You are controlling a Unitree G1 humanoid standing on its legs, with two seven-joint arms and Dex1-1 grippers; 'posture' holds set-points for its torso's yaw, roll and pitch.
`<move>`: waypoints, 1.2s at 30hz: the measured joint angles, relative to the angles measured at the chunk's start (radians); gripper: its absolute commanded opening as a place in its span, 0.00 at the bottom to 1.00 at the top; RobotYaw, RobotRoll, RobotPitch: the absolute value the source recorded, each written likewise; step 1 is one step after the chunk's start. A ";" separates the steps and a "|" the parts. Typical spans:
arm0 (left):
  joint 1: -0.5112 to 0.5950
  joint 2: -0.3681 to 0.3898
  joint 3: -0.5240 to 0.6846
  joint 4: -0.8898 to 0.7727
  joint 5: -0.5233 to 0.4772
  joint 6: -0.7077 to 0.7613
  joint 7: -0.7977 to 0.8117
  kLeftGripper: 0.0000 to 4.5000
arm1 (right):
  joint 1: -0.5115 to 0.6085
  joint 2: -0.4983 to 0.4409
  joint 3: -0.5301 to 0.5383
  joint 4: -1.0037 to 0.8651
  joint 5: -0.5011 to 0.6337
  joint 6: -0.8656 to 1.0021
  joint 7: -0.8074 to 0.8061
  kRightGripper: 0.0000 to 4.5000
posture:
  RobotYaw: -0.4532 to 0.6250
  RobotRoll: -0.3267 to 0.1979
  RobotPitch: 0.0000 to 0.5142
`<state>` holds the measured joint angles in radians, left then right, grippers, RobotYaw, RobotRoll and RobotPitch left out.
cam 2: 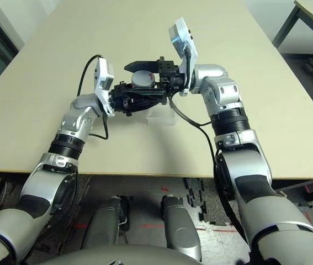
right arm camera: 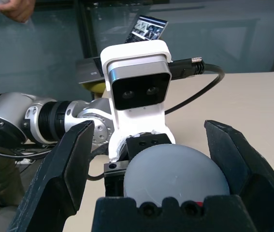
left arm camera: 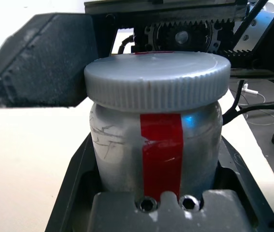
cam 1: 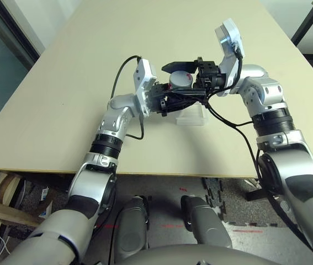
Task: Pour the medicine from the bottle into the box.
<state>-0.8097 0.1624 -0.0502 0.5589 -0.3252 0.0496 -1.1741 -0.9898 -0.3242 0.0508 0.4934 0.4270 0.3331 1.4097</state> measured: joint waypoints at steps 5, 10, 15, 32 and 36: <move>0.000 0.000 0.000 0.005 0.000 0.004 0.011 0.58 | 0.002 0.000 -0.001 -0.004 0.000 -0.001 -0.023 1.00 | 0.21 0.62 0.28; 0.000 0.007 0.001 0.008 0.000 0.016 0.030 0.58 | 0.002 -0.001 -0.001 -0.002 -0.013 -0.031 -0.060 1.00 | 0.22 0.62 0.28; 0.002 0.011 0.001 0.008 0.000 0.017 0.034 0.58 | 0.000 -0.003 -0.001 0.027 -0.035 -0.051 -0.095 1.00 | 0.22 0.62 0.28; 0.004 0.007 0.001 0.008 0.000 0.023 0.053 0.58 | -0.007 -0.031 0.000 0.081 -0.074 -0.064 -0.137 1.00 | 0.21 0.62 0.27; 0.005 0.005 0.002 0.010 0.000 0.024 0.066 0.58 | -0.006 -0.062 0.000 0.077 -0.073 -0.053 -0.129 1.00 | 0.21 0.62 0.27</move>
<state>-0.8050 0.1675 -0.0487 0.5684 -0.3253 0.0738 -1.1086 -0.9953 -0.3864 0.0504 0.5705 0.3537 0.2804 1.2809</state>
